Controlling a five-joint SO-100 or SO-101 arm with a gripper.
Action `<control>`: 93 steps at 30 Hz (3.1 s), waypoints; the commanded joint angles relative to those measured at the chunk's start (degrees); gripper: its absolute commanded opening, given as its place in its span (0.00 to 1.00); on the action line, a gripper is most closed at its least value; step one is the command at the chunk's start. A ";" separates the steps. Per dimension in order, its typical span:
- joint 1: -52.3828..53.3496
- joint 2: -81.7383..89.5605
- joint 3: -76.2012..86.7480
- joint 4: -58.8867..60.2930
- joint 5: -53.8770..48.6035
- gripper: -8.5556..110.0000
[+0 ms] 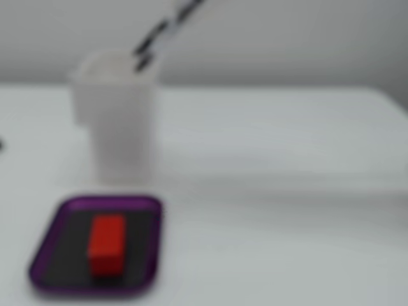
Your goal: Pick up the pen and put it in the pen holder.
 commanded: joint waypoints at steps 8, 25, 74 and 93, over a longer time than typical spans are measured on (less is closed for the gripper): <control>8.53 -29.79 -34.80 5.62 -0.26 0.07; 9.40 -35.42 -49.92 18.63 -5.63 0.07; -2.64 -8.44 -39.55 25.49 -3.43 0.20; -8.26 62.14 63.11 0.70 -2.81 0.20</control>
